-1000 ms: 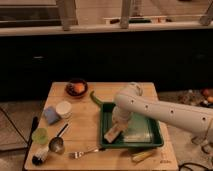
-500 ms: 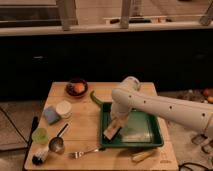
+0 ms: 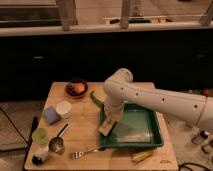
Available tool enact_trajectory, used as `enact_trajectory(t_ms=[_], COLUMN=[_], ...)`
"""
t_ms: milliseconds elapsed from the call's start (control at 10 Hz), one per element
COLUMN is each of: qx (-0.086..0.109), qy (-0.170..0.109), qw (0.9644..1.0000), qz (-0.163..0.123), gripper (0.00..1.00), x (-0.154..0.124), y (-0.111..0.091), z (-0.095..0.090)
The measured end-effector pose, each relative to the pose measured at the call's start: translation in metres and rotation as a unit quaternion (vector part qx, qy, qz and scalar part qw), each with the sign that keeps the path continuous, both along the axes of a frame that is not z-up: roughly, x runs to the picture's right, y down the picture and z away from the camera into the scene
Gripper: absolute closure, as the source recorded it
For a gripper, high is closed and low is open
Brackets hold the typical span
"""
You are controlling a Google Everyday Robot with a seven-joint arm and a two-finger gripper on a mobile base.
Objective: Place eraser in table surface
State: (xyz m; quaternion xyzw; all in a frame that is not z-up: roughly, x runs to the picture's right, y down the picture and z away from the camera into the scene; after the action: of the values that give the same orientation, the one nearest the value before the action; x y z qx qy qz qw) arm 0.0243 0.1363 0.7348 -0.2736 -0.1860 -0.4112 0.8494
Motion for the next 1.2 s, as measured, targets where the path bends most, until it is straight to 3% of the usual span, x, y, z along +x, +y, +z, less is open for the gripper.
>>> enact_trajectory(t_ms=[400, 500, 800, 1000, 1200], qx=[-0.01, -0.02, -0.053, -0.07, -0.089], qy=[-0.067, -0.091, -0.13, -0.137, -0.141], qw=[0.9969, 0.9944, 0.9874, 0.9852, 0.9831], qz=[-0.039, -0.05, -0.073, -0.076, -0.075], gripper=[1.0, 1.0, 0.99, 0.87, 0.67], x=[-0.046, -0.062, -0.086, -0.089, -0.092], y=[-0.009, -0.007, 0.006, 0.019, 0.033], z=[-0.003, 0.001, 0.023, 0.044, 0.067])
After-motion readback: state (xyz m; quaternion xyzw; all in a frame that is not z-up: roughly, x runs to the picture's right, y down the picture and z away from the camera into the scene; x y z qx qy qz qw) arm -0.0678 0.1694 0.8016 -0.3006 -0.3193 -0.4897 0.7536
